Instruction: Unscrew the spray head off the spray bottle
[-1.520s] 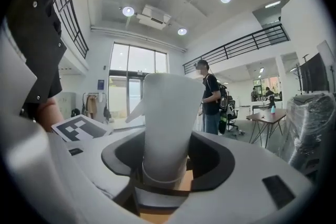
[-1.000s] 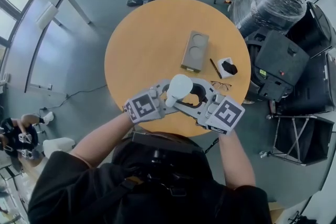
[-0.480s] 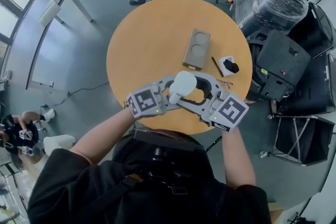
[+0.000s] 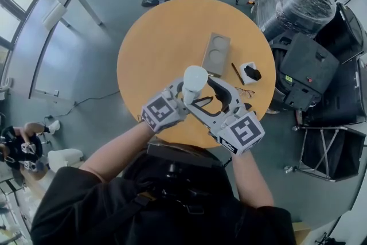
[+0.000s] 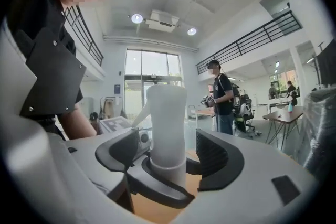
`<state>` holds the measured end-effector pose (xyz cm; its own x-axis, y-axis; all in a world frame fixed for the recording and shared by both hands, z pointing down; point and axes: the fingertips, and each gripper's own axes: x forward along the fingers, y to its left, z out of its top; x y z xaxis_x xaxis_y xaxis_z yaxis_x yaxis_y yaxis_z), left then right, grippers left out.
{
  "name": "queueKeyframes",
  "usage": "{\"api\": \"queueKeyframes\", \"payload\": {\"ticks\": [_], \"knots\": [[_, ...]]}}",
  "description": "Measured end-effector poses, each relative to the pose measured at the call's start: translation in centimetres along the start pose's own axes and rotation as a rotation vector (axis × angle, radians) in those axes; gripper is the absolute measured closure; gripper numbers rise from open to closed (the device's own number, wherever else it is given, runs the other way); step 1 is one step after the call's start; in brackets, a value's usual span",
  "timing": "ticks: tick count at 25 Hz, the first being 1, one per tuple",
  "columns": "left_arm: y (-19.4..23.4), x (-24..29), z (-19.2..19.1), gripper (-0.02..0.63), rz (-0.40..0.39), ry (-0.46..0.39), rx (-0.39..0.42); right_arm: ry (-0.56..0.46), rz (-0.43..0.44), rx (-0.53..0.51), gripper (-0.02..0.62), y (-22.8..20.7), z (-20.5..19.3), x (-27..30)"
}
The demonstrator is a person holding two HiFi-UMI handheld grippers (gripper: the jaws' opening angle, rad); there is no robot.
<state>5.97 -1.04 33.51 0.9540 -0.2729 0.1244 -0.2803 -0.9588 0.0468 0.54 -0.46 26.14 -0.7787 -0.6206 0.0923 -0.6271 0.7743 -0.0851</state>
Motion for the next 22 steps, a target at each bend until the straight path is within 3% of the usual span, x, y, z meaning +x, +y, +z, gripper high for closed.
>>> {"api": "queueKeyframes", "payload": {"ticks": [7, 10, 17, 22], "knots": [[1.3, -0.1, -0.6, 0.319, 0.155, 0.028, 0.025, 0.063, -0.186, -0.069, 0.239, -0.4, -0.7, 2.5], [1.4, -0.1, -0.8, 0.319, 0.156, 0.028, 0.021, 0.071, -0.188, -0.095, 0.324, -0.1, -0.6, 2.6], [-0.3, -1.1, -0.6, 0.319, -0.032, 0.02, 0.076, 0.025, 0.024, -0.099, 0.341, 1.4, -0.4, 2.3], [-2.5, -0.9, -0.1, 0.32, -0.212, 0.003, 0.075, -0.014, 0.195, -0.085, 0.342, 2.1, 0.3, 1.1]]}}
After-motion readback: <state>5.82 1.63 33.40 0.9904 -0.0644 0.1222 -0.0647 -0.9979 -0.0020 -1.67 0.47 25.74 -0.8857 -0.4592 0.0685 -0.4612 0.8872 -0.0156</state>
